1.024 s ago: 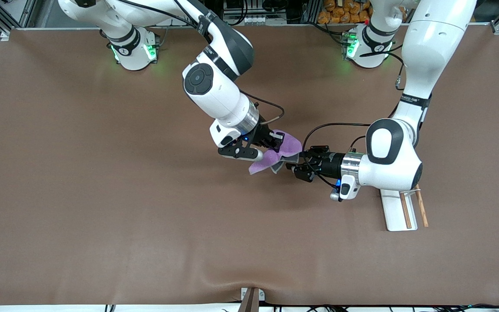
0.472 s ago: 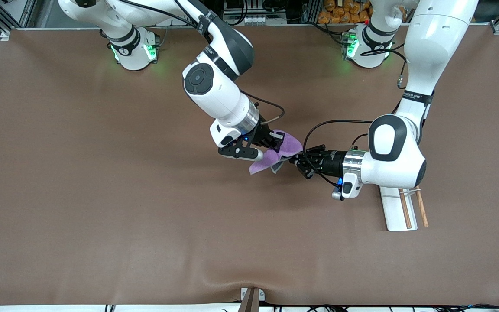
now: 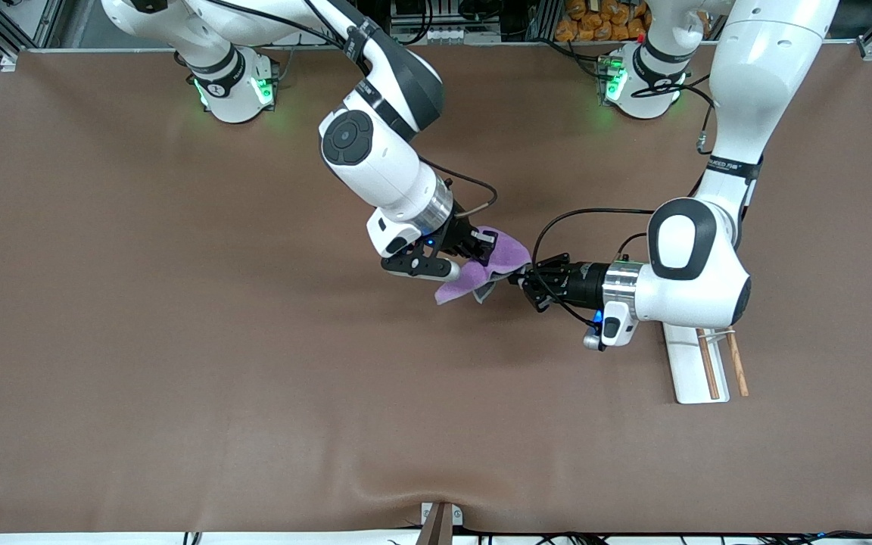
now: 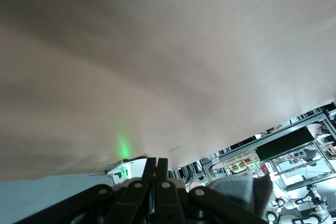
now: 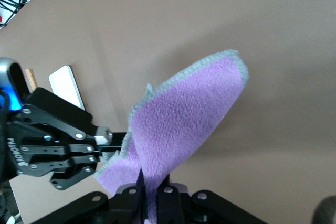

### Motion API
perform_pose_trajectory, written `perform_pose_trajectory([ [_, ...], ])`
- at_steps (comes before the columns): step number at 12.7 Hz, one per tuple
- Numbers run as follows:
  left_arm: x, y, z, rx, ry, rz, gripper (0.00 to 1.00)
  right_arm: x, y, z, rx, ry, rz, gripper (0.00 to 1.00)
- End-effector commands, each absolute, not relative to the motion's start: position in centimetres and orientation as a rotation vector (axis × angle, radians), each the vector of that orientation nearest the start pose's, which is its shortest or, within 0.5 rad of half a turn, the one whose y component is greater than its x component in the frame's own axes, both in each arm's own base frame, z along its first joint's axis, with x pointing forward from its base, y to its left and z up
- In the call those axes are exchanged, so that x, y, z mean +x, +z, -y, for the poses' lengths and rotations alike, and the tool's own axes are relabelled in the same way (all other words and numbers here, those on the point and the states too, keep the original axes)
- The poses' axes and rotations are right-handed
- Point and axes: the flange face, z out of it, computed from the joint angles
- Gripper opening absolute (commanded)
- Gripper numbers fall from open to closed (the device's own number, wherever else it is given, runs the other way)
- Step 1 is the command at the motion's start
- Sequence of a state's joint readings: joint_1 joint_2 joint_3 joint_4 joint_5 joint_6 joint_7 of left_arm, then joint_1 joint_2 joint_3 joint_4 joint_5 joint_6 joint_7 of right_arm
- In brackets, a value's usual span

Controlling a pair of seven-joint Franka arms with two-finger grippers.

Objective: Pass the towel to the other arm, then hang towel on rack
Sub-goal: 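Grasp the towel with the left gripper and open the right gripper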

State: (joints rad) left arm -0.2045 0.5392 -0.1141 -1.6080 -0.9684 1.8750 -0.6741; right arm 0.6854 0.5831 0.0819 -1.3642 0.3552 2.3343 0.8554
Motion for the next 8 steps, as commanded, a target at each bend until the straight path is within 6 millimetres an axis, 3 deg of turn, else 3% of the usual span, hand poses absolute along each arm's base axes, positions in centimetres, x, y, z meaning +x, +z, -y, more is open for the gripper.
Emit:
perform_pose_trajectory([
  [1, 63.7, 37.1, 22.9, 2.124, -0.769, -0.903, 0.00, 55.1, 42.9, -51.9, -2.577, -0.015, -0.417, 0.10],
  [2, 64.3, 39.0, 21.7, 2.159, -0.748, -0.871, 0.00, 55.2, 43.0, -51.8, -2.575, -0.017, -0.419, 0.13],
  [3, 64.7, 40.8, 20.3, 2.205, -0.722, -0.844, 0.00, 55.3, 43.0, -51.7, -2.575, -0.018, -0.419, 0.24],
  [4, 64.9, 42.8, 19.2, 2.258, -0.688, -0.817, 0.00, 55.4, 43.1, -51.5, -2.575, -0.020, -0.418, 0.82],
  [5, 64.7, 44.6, 18.4, 2.301, -0.657, -0.795, 0.00, 55.3, 43.2, -51.6, -2.574, -0.023, -0.417, 1.00],
  [8, 63.6, 49.3, 16.4, 2.396, -0.566, -0.765, 0.00, 55.4, 43.2, -51.5, -2.576, -0.023, -0.414, 1.00],
])
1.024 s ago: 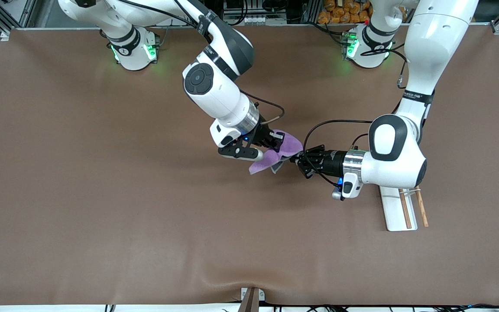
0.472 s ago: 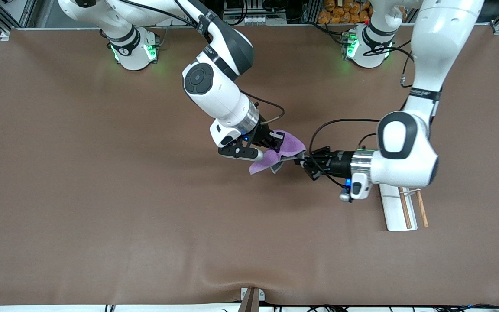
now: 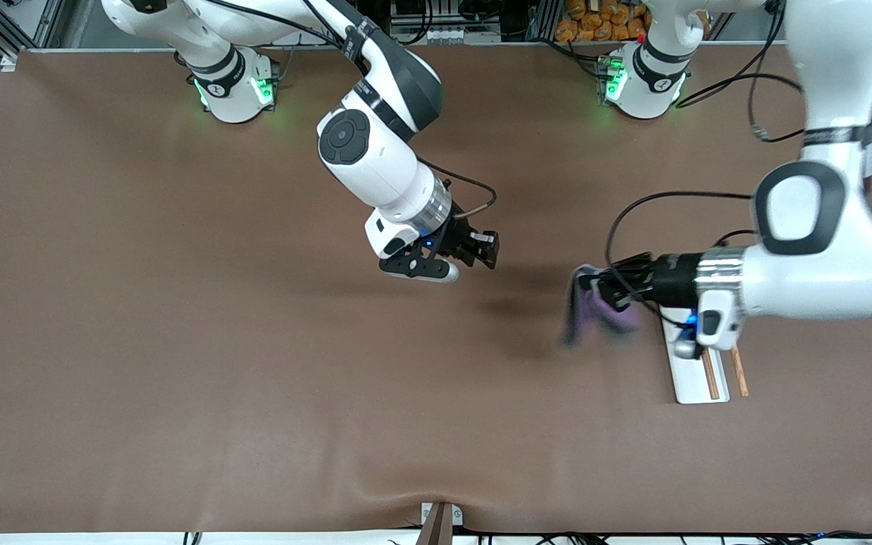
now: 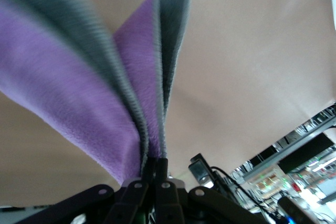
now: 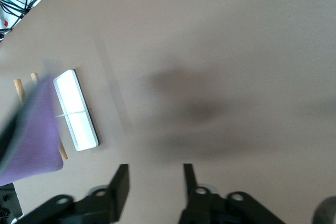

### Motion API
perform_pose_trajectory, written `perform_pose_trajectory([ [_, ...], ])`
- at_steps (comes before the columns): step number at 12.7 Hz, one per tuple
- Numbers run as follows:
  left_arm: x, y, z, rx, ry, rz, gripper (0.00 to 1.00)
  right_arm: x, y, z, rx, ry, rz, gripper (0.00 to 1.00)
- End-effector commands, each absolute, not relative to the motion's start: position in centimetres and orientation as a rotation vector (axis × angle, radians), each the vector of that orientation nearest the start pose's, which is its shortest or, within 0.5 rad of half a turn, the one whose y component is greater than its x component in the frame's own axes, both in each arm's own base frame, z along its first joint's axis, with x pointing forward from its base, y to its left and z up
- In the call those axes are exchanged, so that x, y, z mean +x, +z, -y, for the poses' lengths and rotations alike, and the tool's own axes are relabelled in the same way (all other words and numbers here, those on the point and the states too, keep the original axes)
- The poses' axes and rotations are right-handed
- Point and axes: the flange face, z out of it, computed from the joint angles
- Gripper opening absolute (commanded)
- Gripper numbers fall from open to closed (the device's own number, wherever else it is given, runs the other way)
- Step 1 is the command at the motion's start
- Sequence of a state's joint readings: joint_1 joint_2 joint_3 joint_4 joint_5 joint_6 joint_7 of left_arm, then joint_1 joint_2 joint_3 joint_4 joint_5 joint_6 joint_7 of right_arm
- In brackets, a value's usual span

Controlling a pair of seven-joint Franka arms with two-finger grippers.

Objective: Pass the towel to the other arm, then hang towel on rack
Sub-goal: 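Carry the towel toward the rack while the right gripper withdraws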

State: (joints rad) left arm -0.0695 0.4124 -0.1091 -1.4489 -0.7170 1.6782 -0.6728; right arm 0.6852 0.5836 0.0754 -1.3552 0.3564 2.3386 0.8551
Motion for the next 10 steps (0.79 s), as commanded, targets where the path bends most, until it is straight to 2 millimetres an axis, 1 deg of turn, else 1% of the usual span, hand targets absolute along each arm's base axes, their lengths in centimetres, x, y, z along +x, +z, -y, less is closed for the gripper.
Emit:
perform_pose_trajectory([
  [1, 63.2, 50.7, 15.9, 2.427, -0.530, -0.757, 0.00, 55.4, 43.2, -51.5, -2.577, -0.025, -0.411, 1.00],
  [2, 63.1, 52.4, 15.5, 2.479, -0.465, -0.735, 0.00, 55.5, 43.1, -51.3, -2.581, -0.027, -0.411, 1.00],
  [3, 62.9, 53.3, 15.3, 2.543, -0.416, -0.696, 0.00, 55.5, 42.9, -51.2, -2.590, -0.026, -0.398, 1.00],
  [4, 62.7, 53.1, 15.5, 2.603, -0.401, -0.658, 0.00, 55.5, 42.9, -51.0, -2.601, -0.032, -0.364, 1.00],
  [5, 62.6, 53.4, 15.5, 2.653, -0.371, -0.633, 0.00, 55.4, 42.6, -50.8, -2.625, -0.023, -0.316, 1.00],
  [6, 62.4, 54.6, 15.7, 2.710, -0.309, -0.593, 0.00, 55.8, 42.3, -49.9, -2.659, -0.004, -0.268, 1.00],
  [7, 61.9, 54.9, 16.5, 2.768, -0.280, -0.549, 0.00, 56.3, 42.1, -48.7, -2.691, 0.023, -0.205, 1.00],
  [9, 61.1, 55.0, 18.6, 2.932, -0.197, -0.436, 0.00, 57.9, 41.6, -45.2, -2.759, 0.045, -0.084, 1.00],
  [10, 61.0, 54.9, 19.0, 2.990, -0.167, -0.374, 0.00, 58.4, 41.2, -43.4, -2.809, 0.063, -0.028, 1.00],
])
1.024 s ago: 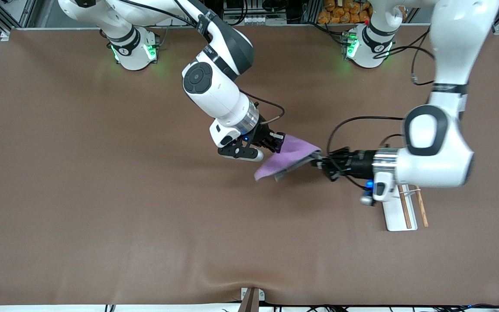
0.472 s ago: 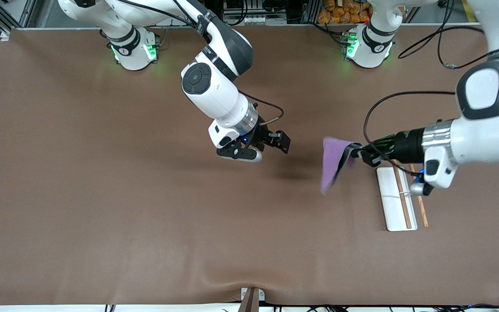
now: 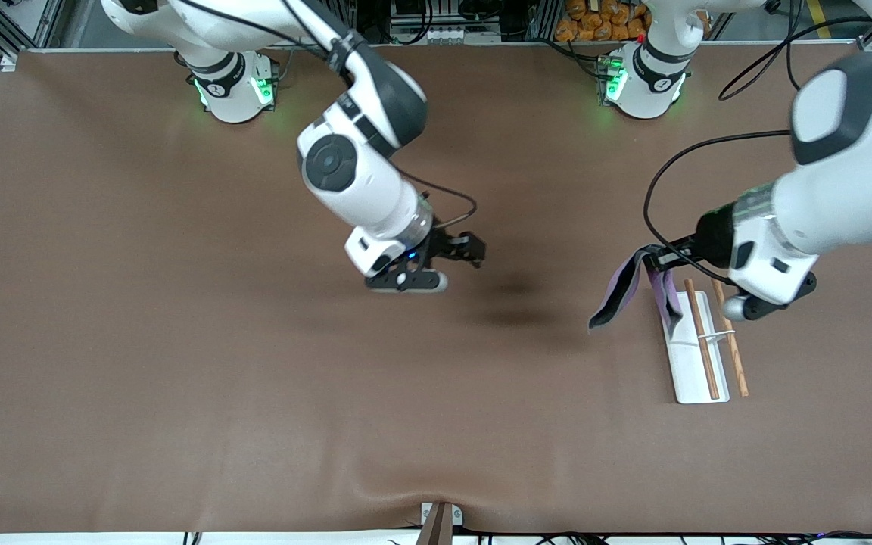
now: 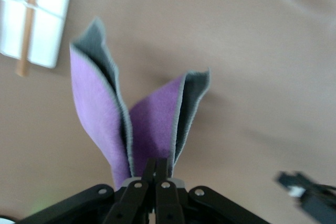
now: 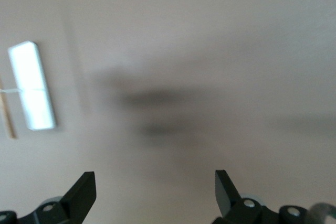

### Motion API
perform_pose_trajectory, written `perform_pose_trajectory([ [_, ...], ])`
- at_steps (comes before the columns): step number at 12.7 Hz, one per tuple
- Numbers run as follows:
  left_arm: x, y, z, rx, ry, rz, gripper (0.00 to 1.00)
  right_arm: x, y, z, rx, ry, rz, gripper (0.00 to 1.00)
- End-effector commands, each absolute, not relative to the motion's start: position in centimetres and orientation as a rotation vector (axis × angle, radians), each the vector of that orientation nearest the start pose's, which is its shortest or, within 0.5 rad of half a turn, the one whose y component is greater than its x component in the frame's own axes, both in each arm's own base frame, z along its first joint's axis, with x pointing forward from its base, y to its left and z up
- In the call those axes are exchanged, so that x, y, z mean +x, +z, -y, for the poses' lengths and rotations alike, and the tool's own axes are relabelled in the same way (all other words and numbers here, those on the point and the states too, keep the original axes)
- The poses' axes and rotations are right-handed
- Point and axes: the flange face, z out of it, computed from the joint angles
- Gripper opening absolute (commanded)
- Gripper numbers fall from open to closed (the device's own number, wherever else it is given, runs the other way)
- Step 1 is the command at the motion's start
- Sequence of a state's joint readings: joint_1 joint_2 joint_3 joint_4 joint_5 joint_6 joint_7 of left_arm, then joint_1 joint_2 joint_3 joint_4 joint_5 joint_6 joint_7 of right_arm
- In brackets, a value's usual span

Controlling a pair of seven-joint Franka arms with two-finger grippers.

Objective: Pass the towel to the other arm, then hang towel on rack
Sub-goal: 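Carry the towel toward the rack while the right gripper withdraws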

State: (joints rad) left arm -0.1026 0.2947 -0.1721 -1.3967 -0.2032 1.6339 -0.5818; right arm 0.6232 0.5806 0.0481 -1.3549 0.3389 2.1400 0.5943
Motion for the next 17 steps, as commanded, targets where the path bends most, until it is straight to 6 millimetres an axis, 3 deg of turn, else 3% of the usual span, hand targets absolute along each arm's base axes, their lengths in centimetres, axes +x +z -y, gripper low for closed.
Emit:
perform_pose_trajectory([
  [1, 61.1, 54.6, 18.9, -3.216, 0.165, 0.342, 0.00, 59.0, 41.6, -41.6, -2.868, 0.063, 0.024, 1.00],
  [3, 61.3, 53.9, 18.8, -3.198, 0.150, 0.200, 0.00, 60.9, 41.9, -37.5, -2.921, 0.061, 0.100, 1.00],
  [6, 62.0, 53.6, 16.5, -3.152, 0.122, 0.126, 0.00, 63.8, 41.2, -32.1, -2.925, 0.052, 0.155, 1.00],
  [8, 62.7, 53.6, 13.5, -3.150, 0.120, 0.154, 0.00, 63.7, 41.7, -30.8, -2.935, 0.104, 0.182, 1.00],
  [9, 63.1, 53.5, 11.4, -3.148, 0.124, 0.200, 0.00, 63.4, 43.2, -30.0, -2.941, 0.116, 0.181, 1.00],
  [10, 63.5, 53.4, 9.2, -3.147, 0.128, 0.241, 0.00, 64.0, 43.8, -27.8, -2.960, 0.127, 0.152, 1.00],
  [11, 63.6, 53.2, 7.8, -3.145, 0.142, 0.261, 0.00, 65.0, 43.9, -24.6, -2.969, 0.133, 0.129, 1.00],
  [14, 63.6, 52.8, 4.0, -3.128, 0.198, 0.347, 0.00, 66.0, 46.7, -17.4, -2.960, 0.113, 0.238, 1.00],
  [17, 63.9, 51.4, 0.5, -3.117, 0.248, 0.426, 0.00, 65.1, 50.3, -14.1, -2.992, 0.102, 0.203, 1.00],
])
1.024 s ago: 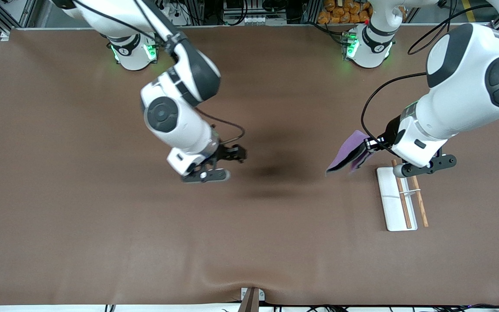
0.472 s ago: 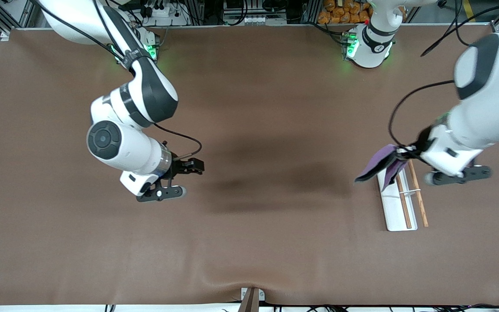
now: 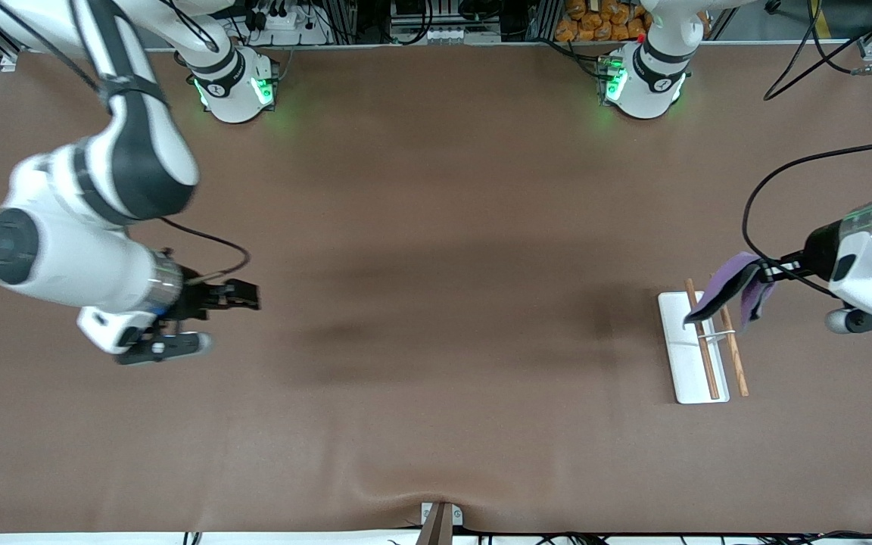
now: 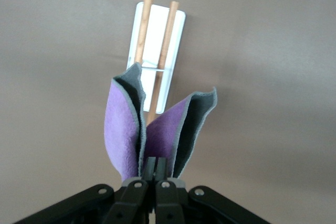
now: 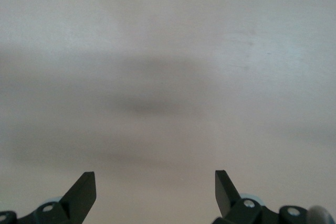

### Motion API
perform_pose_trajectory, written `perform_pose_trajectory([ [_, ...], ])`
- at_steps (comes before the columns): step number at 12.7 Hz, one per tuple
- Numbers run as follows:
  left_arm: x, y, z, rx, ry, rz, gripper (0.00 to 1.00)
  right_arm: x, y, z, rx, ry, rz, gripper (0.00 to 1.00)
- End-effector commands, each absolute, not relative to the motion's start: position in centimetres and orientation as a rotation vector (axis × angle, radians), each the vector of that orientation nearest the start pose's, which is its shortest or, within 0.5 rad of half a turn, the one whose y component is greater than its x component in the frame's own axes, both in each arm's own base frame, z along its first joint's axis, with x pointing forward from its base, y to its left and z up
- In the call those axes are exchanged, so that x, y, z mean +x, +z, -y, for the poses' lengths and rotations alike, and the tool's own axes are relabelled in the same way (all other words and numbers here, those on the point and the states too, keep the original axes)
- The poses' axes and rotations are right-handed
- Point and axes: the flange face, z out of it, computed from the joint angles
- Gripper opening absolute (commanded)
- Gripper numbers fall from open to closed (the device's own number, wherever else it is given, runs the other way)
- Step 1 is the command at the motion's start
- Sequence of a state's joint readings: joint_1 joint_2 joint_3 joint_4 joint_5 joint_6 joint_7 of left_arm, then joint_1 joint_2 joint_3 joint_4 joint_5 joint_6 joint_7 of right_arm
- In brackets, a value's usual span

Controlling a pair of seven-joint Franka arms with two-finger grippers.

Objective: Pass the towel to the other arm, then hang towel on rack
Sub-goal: 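Carry the towel toward the rack while the right gripper withdraws, then lower the towel with the left gripper over the wooden dowels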

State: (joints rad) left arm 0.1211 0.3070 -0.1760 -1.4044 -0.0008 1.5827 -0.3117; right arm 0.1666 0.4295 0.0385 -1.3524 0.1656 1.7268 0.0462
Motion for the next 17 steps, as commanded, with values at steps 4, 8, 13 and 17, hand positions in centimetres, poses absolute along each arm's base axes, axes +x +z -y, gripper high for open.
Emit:
perform_pose_trajectory([
  [4, 64.5, 49.1, -2.8, -3.111, 0.302, 0.472, 0.00, 62.7, 55.7, -9.8, -3.039, 0.105, 0.145, 1.00],
  [8, 64.4, 49.6, -3.3, -3.087, 0.283, 0.470, 0.00, 60.1, 59.6, -5.7, -3.070, 0.139, 0.131, 1.00],
  [13, 63.9, 51.0, -4.2, -3.086, 0.254, 0.487, 0.00, 57.2, 63.6, -2.5, -3.140, 0.139, 0.081, 1.00],
  [17, 64.2, 49.5, -5.1, -3.079, 0.292, 0.514, 0.00, 55.7, 65.2, 2.1, -3.132, 0.144, 0.076, 1.00],
])
